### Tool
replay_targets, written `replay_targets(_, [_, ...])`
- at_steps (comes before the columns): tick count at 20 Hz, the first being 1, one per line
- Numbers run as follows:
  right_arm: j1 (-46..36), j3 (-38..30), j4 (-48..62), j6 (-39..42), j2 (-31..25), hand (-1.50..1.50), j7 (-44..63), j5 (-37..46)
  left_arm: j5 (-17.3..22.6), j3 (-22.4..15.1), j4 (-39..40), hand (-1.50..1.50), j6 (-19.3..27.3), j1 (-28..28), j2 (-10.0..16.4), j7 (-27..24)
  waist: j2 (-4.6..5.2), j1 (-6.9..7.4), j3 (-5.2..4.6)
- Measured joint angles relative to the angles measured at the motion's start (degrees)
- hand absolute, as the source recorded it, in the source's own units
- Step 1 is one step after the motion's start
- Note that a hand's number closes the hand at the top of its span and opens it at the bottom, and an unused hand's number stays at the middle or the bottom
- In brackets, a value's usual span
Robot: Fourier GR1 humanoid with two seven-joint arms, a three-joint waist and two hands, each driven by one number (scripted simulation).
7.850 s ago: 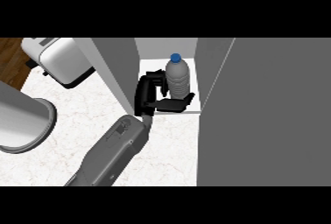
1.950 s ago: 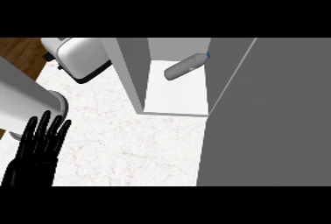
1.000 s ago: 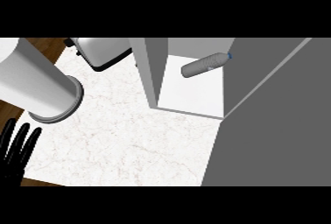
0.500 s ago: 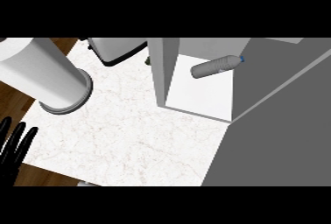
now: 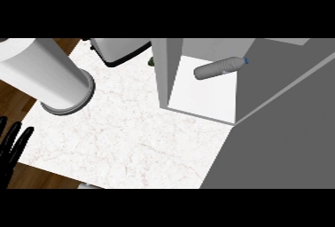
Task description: Pick up the bottled water, place it into the cabinet and close the cabinet
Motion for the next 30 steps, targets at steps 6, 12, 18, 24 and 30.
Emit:
replay_targets(6, [-2.5, -0.5, 0.0, 1.4, -1.2, 1.5, 0.5, -0.2, 0.6, 0.7, 0.4, -1.5, -0.8, -0.2, 0.5, 0.1, 0.04, -0.02, -0.17])
replay_targets(12, [-2.7, -0.6, 0.2, 1.6, -0.9, 1.5, 0.7, -0.6, 1.3, 1.3, 1.0, -1.5, -1.5, -0.2, 0.7, 0.2, 0.6, -0.1, -0.29])
replay_targets(18, [-2.6, -0.8, 0.8, 1.9, -0.3, 1.5, 0.3, -1.7, 1.5, 1.7, 0.9, -1.5, -2.3, -1.1, 1.0, 0.2, 1.85, 1.55, -0.22])
replay_targets(24, [-2.0, -1.0, 1.6, 1.7, 0.8, 1.5, 0.6, -3.8, 1.6, 2.2, 1.1, -1.5, -3.1, -1.8, 1.4, 0.2, 2.84, 2.44, 0.04])
replay_targets(30, [-4.7, -2.3, 2.1, 0.8, 2.3, 1.5, 3.0, -4.2, 1.8, 2.3, 1.6, -1.5, -3.6, -2.0, 1.5, 0.2, 2.79, 2.57, 0.12])
